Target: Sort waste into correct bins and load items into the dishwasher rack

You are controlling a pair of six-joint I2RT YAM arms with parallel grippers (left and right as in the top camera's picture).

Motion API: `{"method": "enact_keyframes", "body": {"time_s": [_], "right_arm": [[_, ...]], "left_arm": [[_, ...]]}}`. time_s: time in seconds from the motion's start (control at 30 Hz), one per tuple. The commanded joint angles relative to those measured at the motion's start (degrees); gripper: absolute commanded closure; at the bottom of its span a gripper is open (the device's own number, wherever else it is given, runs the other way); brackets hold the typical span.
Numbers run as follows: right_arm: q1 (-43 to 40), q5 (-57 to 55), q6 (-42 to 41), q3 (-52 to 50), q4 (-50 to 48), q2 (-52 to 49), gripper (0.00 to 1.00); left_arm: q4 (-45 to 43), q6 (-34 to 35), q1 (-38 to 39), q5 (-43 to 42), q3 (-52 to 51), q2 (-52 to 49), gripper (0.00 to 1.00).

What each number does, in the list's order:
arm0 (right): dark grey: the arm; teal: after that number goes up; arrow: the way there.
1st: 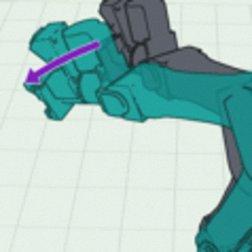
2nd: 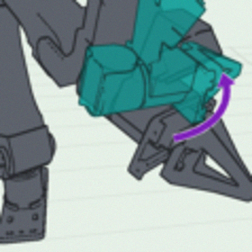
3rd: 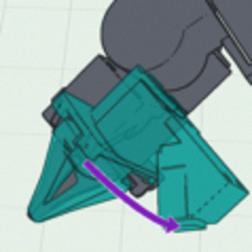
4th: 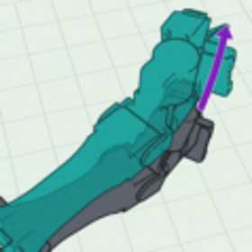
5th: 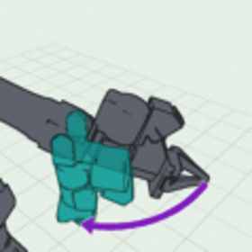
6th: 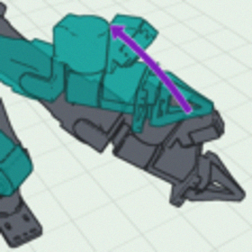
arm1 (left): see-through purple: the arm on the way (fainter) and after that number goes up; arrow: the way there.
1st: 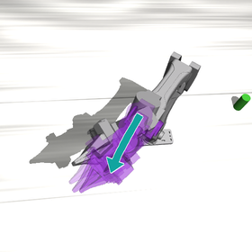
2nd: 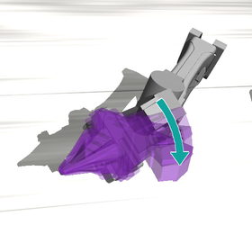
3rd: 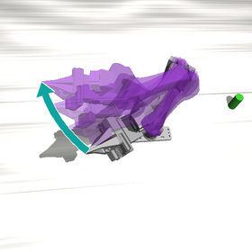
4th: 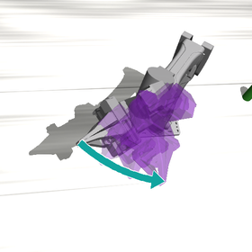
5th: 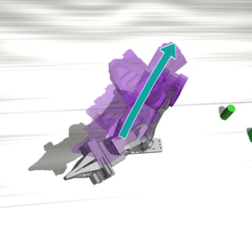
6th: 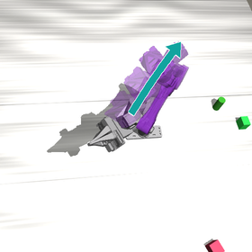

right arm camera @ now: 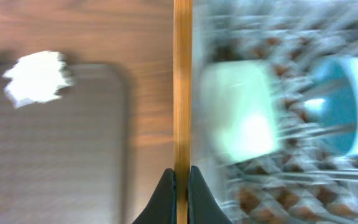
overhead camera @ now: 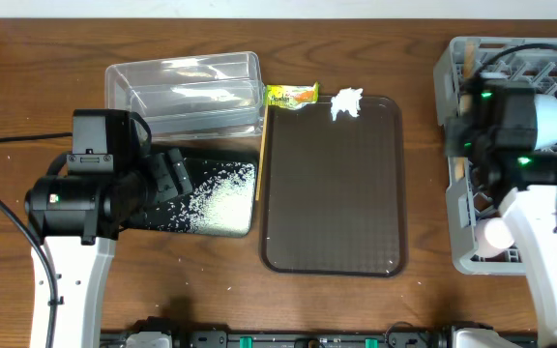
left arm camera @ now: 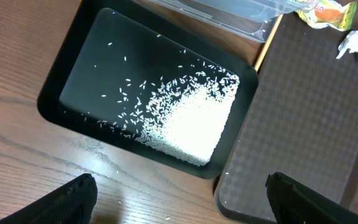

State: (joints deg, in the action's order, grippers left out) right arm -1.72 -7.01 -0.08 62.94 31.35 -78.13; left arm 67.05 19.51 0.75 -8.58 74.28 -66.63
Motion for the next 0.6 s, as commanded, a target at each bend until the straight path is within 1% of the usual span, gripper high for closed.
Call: {"method": "enact_keyframes", "body": {"time_s": [0.0,0.13,0.23,0.37,0.57], "right_arm": [[-5.09,-3.63,8.48,0.17,-2.86,-2.21,0.99],[-8.15,-3.91,17.25,0.17,-6.36,-4.94,0.99],[-8.76,-9.01,21.66,0.17,-7.80,-7.15,0.99],[-8.83,-17.46,21.81,0.17,-9.44,-9.75,0.99],[-10.73,-18.51,22.43,0.17,-9.27,-11.69,0.99]], "left_arm": [[-0.02,0.31,-0.26,0.72,0.09,-0.02,0.10],[-0.02,0.31,-0.26,0.72,0.09,-0.02,0.10],[-0.02,0.31,-0.26,0.72,0.09,-0.02,0.11],[-0.02,0.31,-0.26,0.72,0.09,-0.02,0.10],[-0.02,0.31,-0.26,0.72,0.09,-0.02,0.11]]}}
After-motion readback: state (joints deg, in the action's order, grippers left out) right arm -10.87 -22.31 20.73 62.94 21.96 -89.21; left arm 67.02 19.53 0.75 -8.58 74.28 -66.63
